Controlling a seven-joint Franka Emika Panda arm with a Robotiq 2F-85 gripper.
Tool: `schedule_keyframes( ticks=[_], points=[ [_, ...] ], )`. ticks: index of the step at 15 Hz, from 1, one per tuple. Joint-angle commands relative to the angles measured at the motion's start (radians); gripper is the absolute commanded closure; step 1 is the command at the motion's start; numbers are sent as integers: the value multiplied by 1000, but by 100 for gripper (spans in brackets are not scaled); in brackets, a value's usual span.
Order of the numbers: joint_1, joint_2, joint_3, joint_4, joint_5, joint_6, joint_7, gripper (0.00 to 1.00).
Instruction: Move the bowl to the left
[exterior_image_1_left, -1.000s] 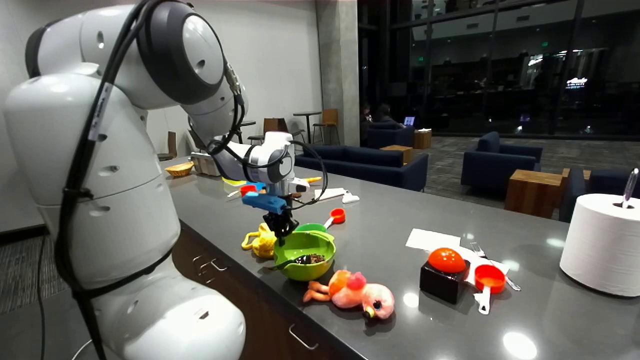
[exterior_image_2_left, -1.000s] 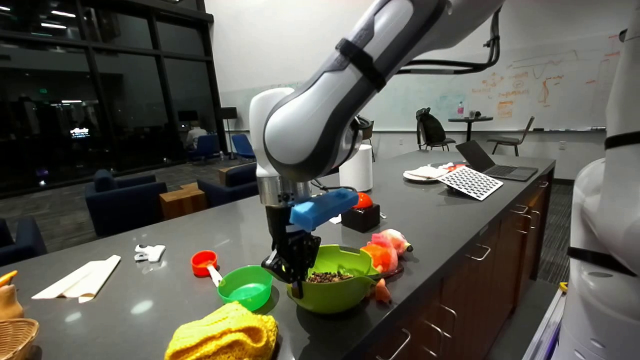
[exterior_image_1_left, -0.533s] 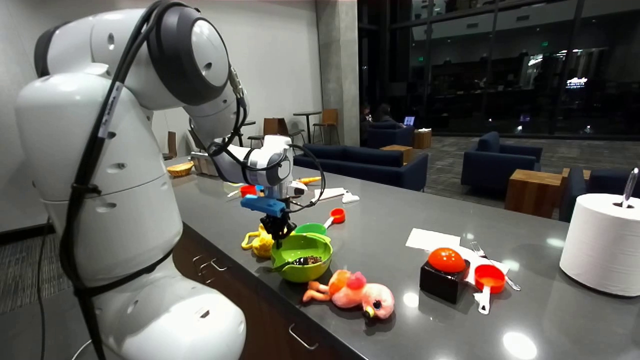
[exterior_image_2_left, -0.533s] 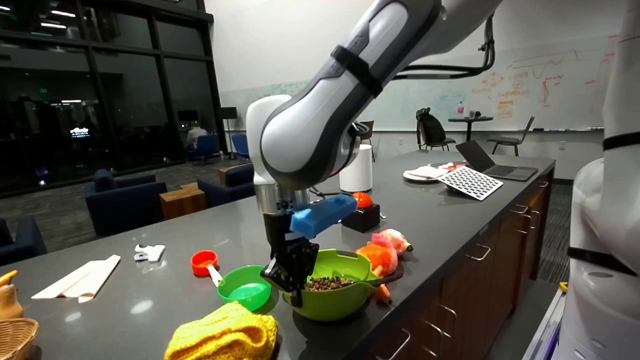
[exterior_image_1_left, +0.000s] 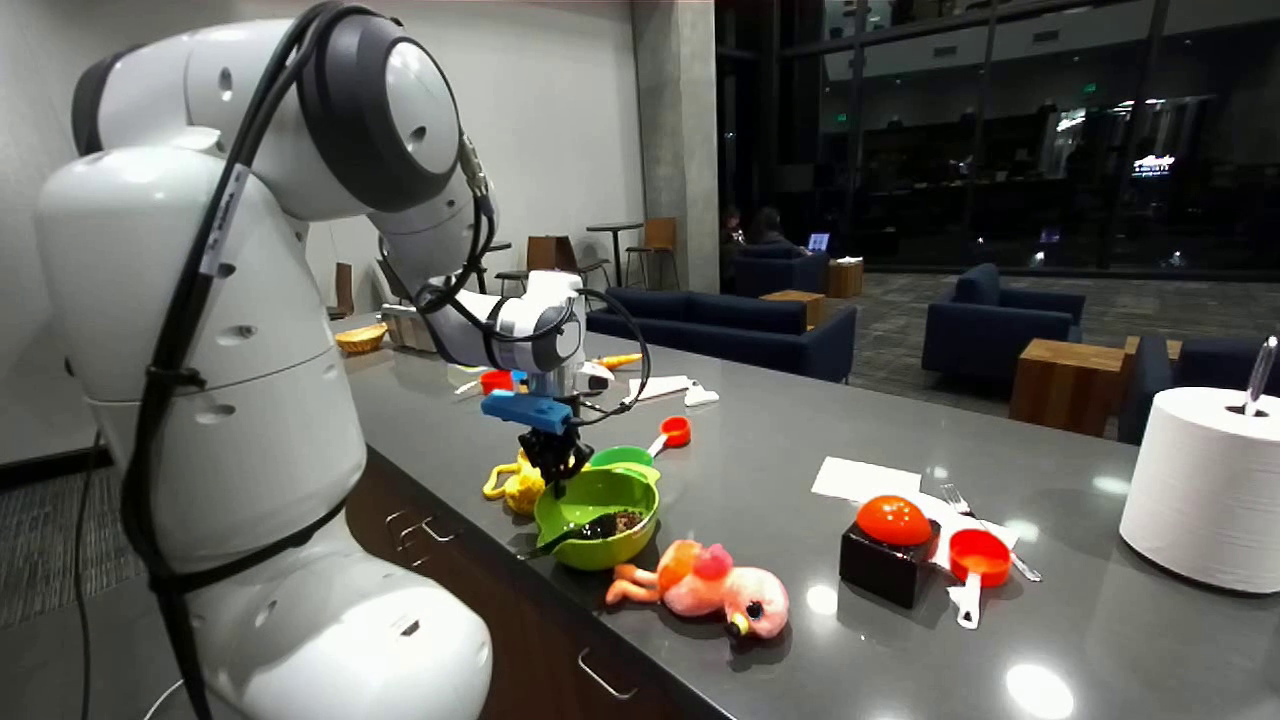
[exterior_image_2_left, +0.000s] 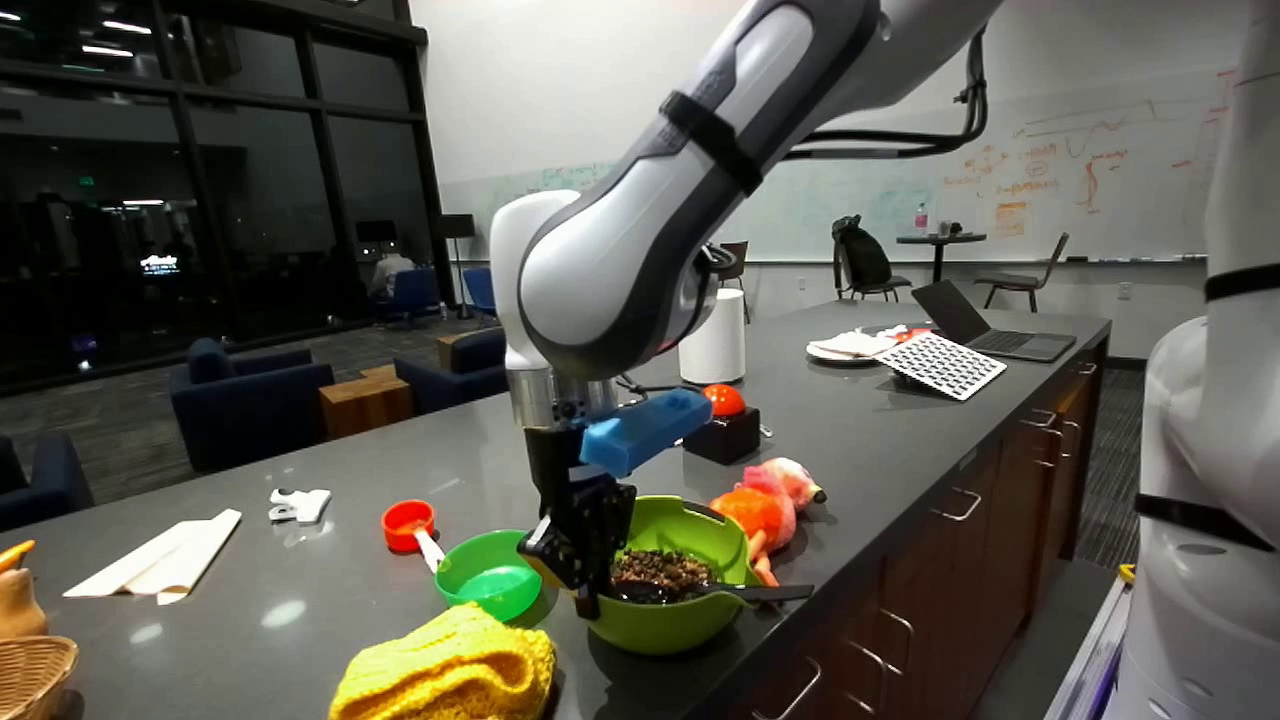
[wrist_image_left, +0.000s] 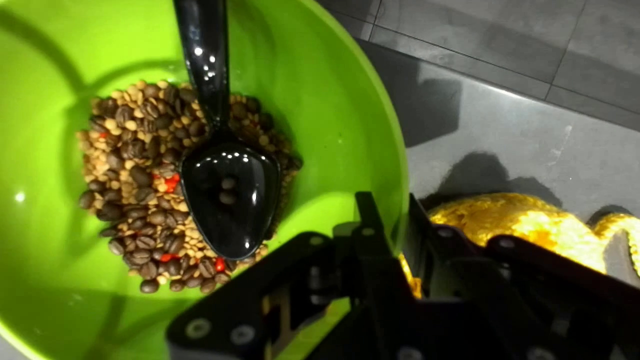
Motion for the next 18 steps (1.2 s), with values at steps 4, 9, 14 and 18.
schedule_keyframes(
  ticks=[4, 9, 14, 18],
  points=[
    [3, 11, 1, 21, 21, -13, -25, 31],
    [1, -5, 1, 42, -31, -46, 13, 1],
    [-9, -37, -8, 82, -98, -110, 64, 0],
    [-28, -84, -20, 112, -119, -180, 99, 0]
  ],
)
